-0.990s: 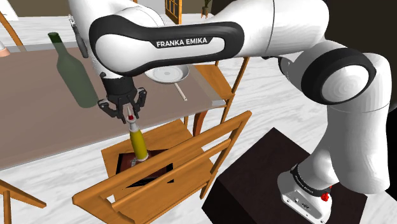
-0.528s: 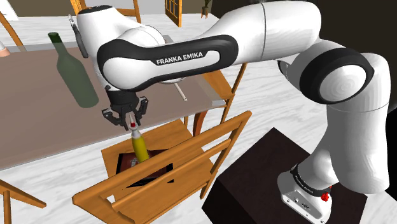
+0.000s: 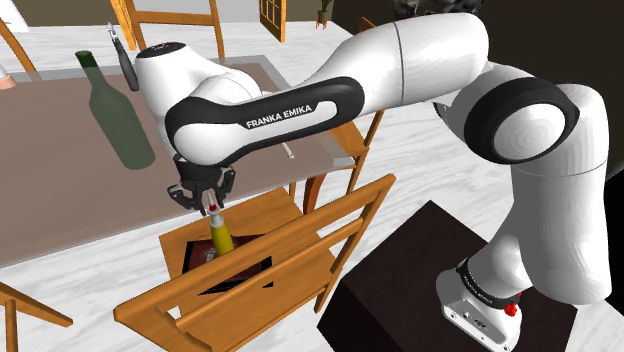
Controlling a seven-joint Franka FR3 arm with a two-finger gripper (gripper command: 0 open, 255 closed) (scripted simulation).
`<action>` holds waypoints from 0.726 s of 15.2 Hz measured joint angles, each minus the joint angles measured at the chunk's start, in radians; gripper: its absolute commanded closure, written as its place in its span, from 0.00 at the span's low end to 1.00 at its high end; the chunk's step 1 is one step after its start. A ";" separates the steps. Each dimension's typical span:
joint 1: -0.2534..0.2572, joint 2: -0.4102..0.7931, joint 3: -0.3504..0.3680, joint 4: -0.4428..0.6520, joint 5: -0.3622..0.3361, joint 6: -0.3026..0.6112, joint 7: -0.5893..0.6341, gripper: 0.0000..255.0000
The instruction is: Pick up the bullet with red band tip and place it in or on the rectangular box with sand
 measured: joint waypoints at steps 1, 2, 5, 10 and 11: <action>0.000 0.000 0.000 -0.008 0.000 0.007 0.001 1.00; 0.000 -0.001 0.000 -0.012 0.000 0.011 0.002 1.00; 0.000 0.001 0.000 -0.014 -0.001 0.014 0.001 1.00; 0.000 0.001 0.000 -0.013 -0.001 0.014 0.002 0.00; 0.000 0.001 0.000 -0.013 -0.001 0.014 0.002 0.00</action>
